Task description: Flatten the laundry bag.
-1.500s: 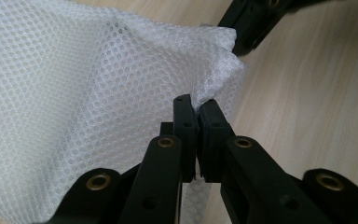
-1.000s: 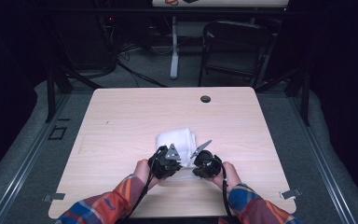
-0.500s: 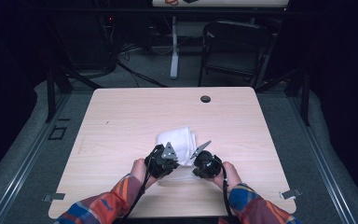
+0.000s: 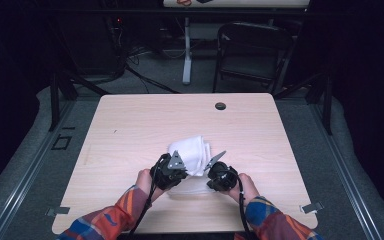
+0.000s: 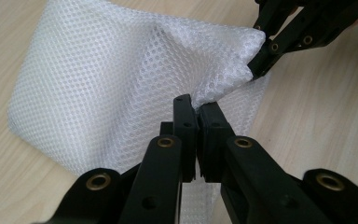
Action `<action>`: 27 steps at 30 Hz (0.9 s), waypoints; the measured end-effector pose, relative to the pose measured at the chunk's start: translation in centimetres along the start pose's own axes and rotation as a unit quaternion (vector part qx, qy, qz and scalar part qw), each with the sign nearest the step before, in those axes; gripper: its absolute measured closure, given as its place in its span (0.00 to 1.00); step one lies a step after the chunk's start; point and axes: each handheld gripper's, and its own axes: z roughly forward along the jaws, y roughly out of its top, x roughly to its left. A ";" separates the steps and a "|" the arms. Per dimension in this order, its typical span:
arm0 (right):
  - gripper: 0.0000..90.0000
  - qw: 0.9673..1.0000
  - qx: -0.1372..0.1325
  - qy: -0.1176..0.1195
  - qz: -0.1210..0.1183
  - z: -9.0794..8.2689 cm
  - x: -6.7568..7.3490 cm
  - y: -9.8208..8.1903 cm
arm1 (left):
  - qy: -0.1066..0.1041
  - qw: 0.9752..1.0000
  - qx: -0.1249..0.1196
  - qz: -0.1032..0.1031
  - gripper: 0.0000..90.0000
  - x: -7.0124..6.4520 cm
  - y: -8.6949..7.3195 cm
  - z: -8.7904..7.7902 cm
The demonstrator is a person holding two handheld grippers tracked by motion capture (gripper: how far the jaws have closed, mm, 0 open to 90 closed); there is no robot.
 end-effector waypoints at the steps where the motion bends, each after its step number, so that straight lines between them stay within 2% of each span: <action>1: 1.00 1.000 0.000 -0.001 -0.001 0.0 0.0 0.0 | 0.002 1.000 0.000 0.001 0.97 0.1 0.0 -0.1; 5: 1.00 1.000 0.001 -0.004 -0.002 0.0 0.0 0.0 | 0.011 1.000 -0.011 -0.005 0.97 0.2 -0.2 -0.6; 11: 1.00 1.000 0.004 -0.005 -0.002 0.0 0.0 0.0 | 0.019 1.000 -0.012 -0.006 0.97 0.5 -0.3 -1.1; 27: 1.00 1.000 0.011 -0.010 -0.003 -0.1 0.0 0.1 | 0.028 0.999 -0.020 -0.010 0.97 0.8 -0.5 -1.8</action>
